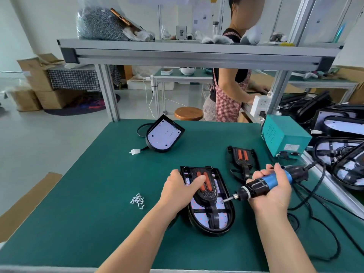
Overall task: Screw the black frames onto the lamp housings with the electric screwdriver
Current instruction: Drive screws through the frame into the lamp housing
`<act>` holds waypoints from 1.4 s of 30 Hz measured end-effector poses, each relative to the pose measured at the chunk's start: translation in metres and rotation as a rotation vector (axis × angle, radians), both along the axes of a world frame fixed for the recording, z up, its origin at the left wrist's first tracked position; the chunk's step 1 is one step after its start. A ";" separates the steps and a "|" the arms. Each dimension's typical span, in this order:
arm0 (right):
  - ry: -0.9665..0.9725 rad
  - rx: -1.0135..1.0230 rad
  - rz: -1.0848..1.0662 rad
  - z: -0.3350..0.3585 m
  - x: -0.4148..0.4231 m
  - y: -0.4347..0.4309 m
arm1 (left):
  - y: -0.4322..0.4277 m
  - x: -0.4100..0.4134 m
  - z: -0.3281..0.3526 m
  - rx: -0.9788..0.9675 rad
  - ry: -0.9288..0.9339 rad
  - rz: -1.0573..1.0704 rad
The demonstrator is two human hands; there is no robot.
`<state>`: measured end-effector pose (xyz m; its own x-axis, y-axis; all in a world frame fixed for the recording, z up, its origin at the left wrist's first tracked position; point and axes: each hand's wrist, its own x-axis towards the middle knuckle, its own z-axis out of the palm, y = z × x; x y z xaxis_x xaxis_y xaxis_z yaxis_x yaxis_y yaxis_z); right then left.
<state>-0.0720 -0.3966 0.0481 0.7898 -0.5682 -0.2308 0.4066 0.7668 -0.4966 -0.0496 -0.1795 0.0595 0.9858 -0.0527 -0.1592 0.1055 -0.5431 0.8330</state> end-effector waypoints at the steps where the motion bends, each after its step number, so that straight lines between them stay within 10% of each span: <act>1: 0.000 0.001 0.031 -0.005 -0.001 0.000 | 0.006 0.001 0.002 0.010 -0.013 0.024; 24: -0.081 0.006 0.191 -0.020 -0.005 0.005 | 0.119 0.029 0.005 0.645 0.038 0.016; 30: -0.071 0.058 0.117 -0.003 -0.009 0.010 | 0.094 -0.004 0.028 0.098 -0.233 0.085; 42: -0.028 -0.021 -0.098 0.066 -0.035 0.024 | -0.004 -0.075 0.036 -0.789 0.119 -0.118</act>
